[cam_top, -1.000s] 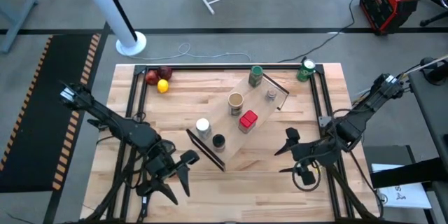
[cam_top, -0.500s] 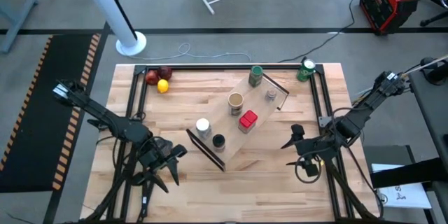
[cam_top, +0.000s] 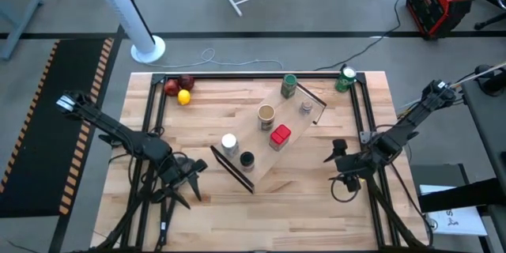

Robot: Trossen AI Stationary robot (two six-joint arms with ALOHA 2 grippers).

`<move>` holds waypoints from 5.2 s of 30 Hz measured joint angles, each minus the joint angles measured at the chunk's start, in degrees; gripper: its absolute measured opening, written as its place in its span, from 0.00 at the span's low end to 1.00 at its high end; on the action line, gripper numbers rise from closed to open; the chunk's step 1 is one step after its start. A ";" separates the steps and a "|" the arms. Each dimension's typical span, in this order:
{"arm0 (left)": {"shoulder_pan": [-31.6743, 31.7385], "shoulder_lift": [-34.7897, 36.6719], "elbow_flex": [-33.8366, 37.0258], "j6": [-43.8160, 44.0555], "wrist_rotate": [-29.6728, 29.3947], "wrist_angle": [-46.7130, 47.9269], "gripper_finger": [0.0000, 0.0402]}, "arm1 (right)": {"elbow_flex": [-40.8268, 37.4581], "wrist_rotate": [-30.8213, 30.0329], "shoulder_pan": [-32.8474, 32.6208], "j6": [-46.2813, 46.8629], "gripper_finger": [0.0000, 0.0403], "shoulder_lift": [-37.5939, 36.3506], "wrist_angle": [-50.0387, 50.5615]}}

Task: Shelf spices
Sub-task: Return to Home Position

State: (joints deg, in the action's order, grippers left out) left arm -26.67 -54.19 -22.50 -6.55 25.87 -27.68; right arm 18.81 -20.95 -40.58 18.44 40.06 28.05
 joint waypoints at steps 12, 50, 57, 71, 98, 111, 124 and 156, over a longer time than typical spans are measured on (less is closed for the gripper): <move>3.27 8.72 4.87 0.00 -0.02 -0.28 0.41 | -8.91 0.35 0.00 4.30 0.69 -5.16 -0.06; 4.35 41.24 21.92 -0.02 -0.02 -0.28 0.41 | -9.95 0.37 0.00 -3.15 0.74 -37.96 -0.94; 4.39 45.25 21.94 -0.01 -0.02 0.35 0.41 | -10.08 0.50 0.00 -5.64 0.76 -40.00 -1.31; 4.41 54.03 21.96 0.00 0.00 20.01 0.41 | -10.17 0.59 0.00 -5.62 0.70 -39.89 -1.79; 5.26 54.20 22.00 0.00 -1.90 23.63 0.41 | -9.67 0.46 0.00 -5.40 0.73 -37.27 -1.00; 5.26 54.20 22.00 0.00 -1.88 23.61 0.41 | -9.64 0.21 0.00 -5.39 0.76 -37.25 -1.24; 5.26 54.20 22.00 0.00 -1.84 23.56 0.41 | -9.71 -1.55 -0.02 0.61 0.71 -37.25 -26.35; 5.26 53.38 22.00 0.00 -1.79 23.45 0.41 | -16.94 0.39 -0.02 -6.50 0.75 -35.35 -28.39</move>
State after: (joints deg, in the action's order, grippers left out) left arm -21.41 -0.81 -0.49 -6.55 24.08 -4.23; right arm 1.87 -20.56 -40.60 11.94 4.71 -0.34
